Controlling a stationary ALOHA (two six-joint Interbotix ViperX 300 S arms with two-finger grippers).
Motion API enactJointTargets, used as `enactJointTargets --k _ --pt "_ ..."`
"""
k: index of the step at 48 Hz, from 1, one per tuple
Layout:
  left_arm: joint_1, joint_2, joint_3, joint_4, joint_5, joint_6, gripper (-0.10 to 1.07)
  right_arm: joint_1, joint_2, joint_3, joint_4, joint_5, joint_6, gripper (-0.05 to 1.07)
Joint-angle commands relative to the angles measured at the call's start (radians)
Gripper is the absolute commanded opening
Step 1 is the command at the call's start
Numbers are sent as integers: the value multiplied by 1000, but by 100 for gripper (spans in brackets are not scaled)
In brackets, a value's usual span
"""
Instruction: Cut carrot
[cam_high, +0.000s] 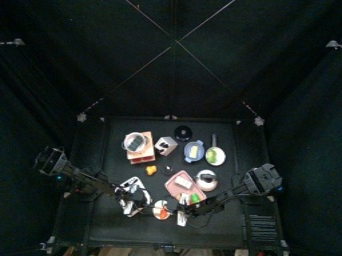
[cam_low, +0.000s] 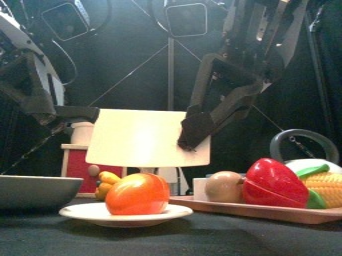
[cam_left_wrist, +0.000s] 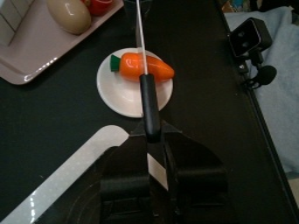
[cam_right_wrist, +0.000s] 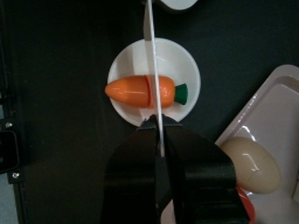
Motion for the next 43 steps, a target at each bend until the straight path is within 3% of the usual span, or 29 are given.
enactJointTargets --k 1,43 --pt "-25 0 6 -20 11 -3 15 26 -14 3 11 2 -3 32" --pt "-26 25 8 -31 14 -3 15 31 5 2 11 -17 0 32"
